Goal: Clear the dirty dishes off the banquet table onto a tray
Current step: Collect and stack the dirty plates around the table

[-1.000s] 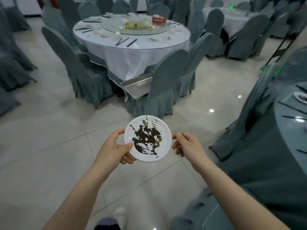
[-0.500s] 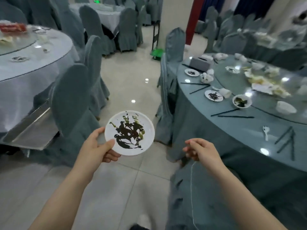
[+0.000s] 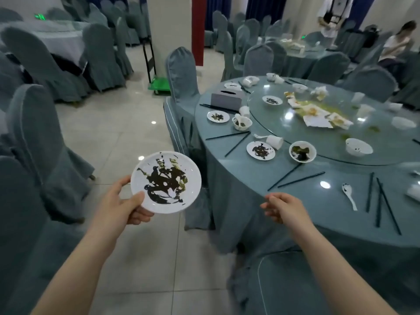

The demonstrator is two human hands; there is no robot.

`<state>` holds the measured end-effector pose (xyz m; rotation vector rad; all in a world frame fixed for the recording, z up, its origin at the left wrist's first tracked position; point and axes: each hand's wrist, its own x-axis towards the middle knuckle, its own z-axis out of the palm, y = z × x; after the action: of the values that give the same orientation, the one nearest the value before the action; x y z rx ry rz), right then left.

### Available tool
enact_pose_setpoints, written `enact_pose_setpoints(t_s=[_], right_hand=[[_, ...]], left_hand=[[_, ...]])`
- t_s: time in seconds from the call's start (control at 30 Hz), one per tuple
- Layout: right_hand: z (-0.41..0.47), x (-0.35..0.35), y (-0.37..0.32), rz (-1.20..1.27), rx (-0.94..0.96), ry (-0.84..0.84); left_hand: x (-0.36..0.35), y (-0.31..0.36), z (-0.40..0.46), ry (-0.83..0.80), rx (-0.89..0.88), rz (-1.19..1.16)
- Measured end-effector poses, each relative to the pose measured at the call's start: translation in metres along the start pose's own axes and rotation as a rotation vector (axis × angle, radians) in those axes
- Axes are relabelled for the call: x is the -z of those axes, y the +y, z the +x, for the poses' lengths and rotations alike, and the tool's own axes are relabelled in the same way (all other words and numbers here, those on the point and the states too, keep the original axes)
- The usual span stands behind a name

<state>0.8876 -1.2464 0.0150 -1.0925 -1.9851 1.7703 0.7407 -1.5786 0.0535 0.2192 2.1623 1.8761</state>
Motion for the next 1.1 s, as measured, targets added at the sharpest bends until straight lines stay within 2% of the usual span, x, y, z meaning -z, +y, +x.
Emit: enact_pose_setpoints(t_s=[0.2,0.53,0.77,1.0,1.1], right_hand=[[0.074,-0.027,-0.015,-0.035,-0.102,0.028],[0.186,-0.071,-0.023,0.073,-0.31,0.279],[0.261,-0.075,-0.007,0.187,-0.47,0.41],[0.365,-0.052,0.022,0.191,-0.547,0.604],[0.396,-0.049,0.024,0.073,-0.531,0.672]], left_hand=[[-0.012,0.015,0.104,-0.089,-0.014,0.012],[-0.032,0.043,0.316,-0.298,-0.066,0.088],[-0.075,0.05,0.41,-0.374,-0.01,0.115],[-0.127,0.044,0.492,-0.365,0.044,0.096],[-0.14,0.042,0.52,-0.331,0.057,0.096]])
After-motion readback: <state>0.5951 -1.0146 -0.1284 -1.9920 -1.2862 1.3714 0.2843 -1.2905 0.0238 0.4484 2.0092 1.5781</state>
